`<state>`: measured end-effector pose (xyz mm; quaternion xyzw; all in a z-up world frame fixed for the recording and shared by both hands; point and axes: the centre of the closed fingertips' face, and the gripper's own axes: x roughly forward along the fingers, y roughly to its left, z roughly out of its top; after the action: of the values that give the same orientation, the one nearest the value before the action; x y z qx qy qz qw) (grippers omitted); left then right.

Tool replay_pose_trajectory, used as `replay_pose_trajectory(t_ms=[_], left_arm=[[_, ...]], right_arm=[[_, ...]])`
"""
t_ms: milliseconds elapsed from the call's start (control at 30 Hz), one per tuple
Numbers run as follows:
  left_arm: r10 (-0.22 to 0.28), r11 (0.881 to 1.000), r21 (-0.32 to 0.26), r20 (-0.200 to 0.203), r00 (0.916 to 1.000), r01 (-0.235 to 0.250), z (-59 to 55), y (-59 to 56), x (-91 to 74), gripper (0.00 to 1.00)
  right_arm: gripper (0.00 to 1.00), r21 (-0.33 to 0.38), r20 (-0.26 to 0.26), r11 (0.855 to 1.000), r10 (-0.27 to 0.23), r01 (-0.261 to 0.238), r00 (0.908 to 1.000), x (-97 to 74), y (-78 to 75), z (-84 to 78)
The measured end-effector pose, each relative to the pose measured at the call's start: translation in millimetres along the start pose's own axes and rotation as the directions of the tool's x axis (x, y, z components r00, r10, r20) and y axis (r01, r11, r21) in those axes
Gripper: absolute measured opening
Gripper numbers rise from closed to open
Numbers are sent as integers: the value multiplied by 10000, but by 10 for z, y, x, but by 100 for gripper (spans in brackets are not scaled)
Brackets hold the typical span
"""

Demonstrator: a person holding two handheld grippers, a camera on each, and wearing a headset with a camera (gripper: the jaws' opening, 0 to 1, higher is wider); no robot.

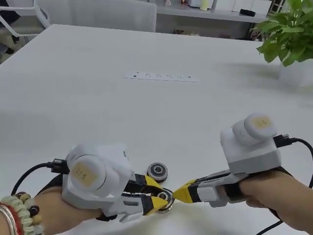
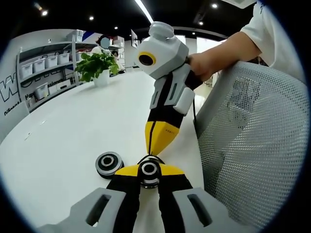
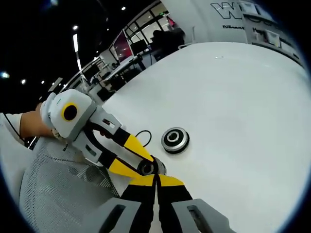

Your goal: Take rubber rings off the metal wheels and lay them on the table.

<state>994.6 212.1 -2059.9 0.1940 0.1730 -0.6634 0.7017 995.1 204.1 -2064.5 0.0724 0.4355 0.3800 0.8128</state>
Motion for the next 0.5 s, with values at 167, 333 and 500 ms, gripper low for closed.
replay_pose_trajectory(t_ms=[167, 333, 500], left_arm=[[-50, 10000, -34, -102, 9999, 49, -1, 2, 1, 8], [-123, 9999, -40, -382, 9992, 122, -4, 5, -13, 8], [-218, 9997, -154, -488, 9986, 211, 1, 45, -76, 10]], right_arm=[[0, -47, -27, 10000, -21, 21, 10000, 6, 7, 3], [0, 46, 168, 9999, 93, -93, 9998, -7, 25, 40], [0, 27, 175, 9999, 96, -97, 9998, -11, 30, 42]])
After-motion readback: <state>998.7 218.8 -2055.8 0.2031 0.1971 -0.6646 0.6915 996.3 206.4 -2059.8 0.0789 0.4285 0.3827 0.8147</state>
